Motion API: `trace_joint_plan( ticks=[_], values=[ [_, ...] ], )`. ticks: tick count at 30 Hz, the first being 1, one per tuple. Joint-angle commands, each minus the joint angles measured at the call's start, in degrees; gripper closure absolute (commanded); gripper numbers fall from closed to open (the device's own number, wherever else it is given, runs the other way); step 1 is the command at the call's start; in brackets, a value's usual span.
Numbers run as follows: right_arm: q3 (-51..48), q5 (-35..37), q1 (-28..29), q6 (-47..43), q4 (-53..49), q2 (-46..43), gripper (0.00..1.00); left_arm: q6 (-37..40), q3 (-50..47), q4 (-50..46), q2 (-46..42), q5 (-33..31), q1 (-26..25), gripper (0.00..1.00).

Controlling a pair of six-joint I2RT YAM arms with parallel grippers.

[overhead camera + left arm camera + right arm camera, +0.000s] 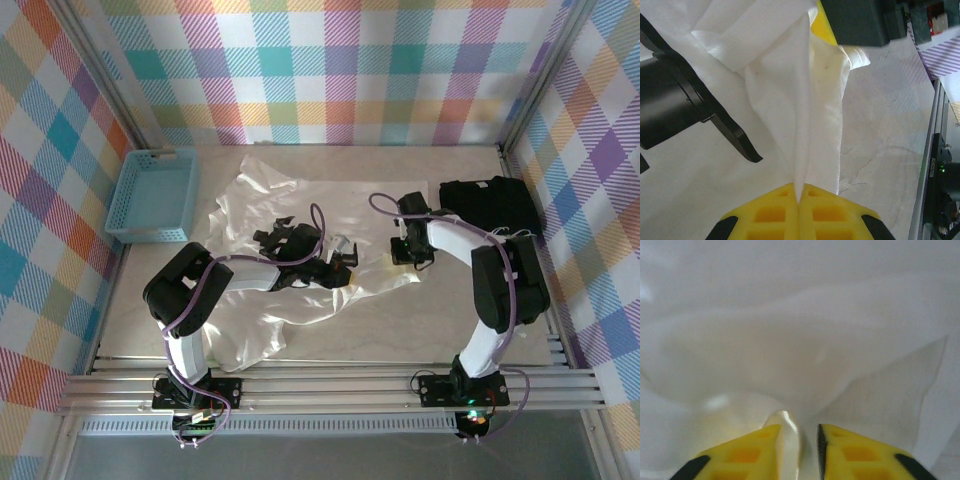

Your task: Fold the inside-out t-shirt

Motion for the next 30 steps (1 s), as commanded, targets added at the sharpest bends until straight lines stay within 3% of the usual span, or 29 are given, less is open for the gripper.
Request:
trace_joint_plan(
  ticks=[1, 5, 10, 18, 26, 30],
  values=[
    [2.5, -1.6, 0.0, -0.7, 1.3, -0.3, 0.86, 1.0, 0.3, -1.0, 0.7, 1.5, 0.6, 1.00],
    [0.6, -6.9, -2.1, -0.5, 0.0, -6.1, 1.00, 0.8, 0.3, -1.4, 0.3, 0.5, 0.7, 1.00],
    [-6.0, -24.2, -6.8, 2.9, -0.7, -18.3, 1.00, -1.8, 1.1, -0.3, 1.1, 0.7, 1.8, 1.00],
    [-10.0, -41.6, -14.4, 6.4, -2.3, -27.7, 1.00, -4.5, 4.6, 0.8, 2.6, 2.9, 3.9, 1.00],
    [-10.2, -53.1, -17.7, 9.5, 3.9, -24.5, 1.00, -4.4, 7.9, -1.3, 3.3, 3.1, 5.6, 1.00],
    [-9.6, -53.2, -17.7, 11.1, 7.7, -20.9, 1.00, -2.8, 9.5, -4.5, 3.7, 3.9, 6.3, 1.00]
  ],
)
